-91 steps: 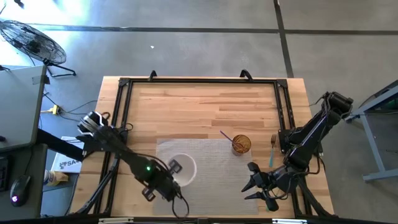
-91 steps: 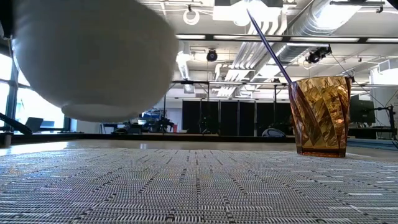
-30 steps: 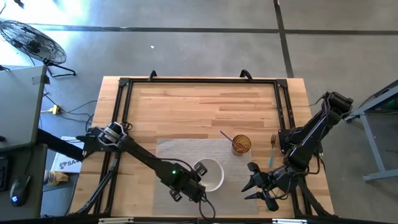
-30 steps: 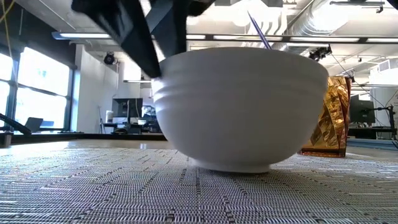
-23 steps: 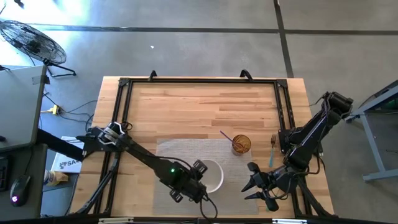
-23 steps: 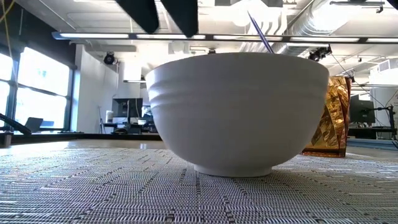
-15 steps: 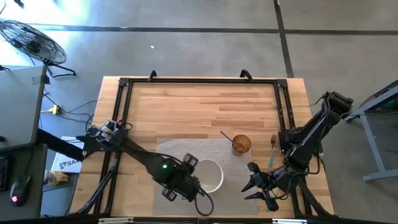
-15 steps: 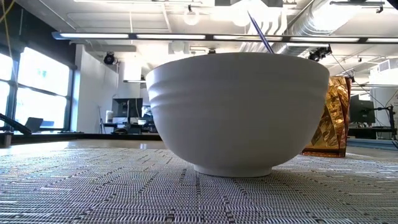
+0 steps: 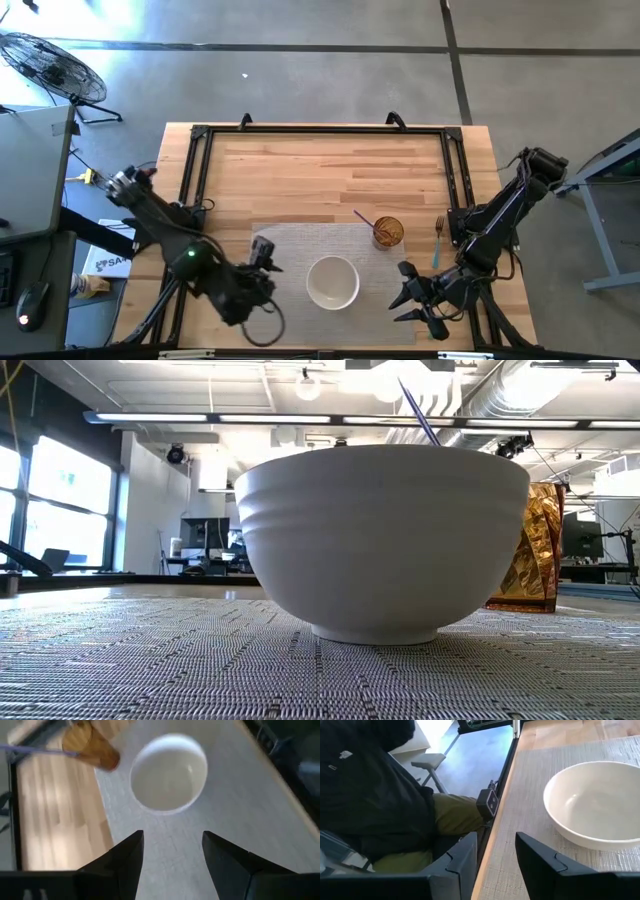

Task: Pick & Place Utensil
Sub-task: Put the green spoon into the white bowl

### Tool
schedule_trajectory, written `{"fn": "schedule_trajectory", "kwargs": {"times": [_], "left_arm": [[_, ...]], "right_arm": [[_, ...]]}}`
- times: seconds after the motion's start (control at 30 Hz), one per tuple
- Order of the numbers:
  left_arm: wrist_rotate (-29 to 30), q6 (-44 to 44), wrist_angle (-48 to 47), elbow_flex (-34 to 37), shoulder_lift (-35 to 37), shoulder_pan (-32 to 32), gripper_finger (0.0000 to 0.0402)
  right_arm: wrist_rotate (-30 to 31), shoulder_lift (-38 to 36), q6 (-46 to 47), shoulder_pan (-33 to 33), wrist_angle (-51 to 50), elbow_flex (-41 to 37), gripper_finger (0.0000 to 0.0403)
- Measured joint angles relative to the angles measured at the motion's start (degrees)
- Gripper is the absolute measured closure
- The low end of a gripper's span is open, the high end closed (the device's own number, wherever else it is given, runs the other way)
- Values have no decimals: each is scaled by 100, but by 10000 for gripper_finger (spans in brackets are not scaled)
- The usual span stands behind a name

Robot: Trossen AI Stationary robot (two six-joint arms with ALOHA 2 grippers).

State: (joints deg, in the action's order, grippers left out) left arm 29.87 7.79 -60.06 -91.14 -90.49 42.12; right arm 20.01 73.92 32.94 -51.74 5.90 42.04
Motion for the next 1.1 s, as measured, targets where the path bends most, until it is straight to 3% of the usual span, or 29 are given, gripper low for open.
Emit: {"fn": "schedule_trajectory", "kwargs": {"times": [0.37, 0.5, 0.63, 0.9, 1.1], "left_arm": [[948, -21, 3317, 3322, 1811, 140, 205], [1128, -138, 4193, 4011, 2172, 141, 205], [1069, -182, 4318, 4156, 2282, 141, 205], [639, -39, 4320, 4156, 2283, 143, 205], [367, 119, 4296, 4156, 2283, 143, 204]], "right_arm": [[305, -9, -969, 1, 82, 0, 274], [929, -9, -1445, 52, 365, -1, 274], [1045, -9, -1757, 124, 723, -2, 274], [1163, 2, -117, 356, 1402, -2, 274], [891, 230, 1871, 521, 1454, -2, 274]]}}
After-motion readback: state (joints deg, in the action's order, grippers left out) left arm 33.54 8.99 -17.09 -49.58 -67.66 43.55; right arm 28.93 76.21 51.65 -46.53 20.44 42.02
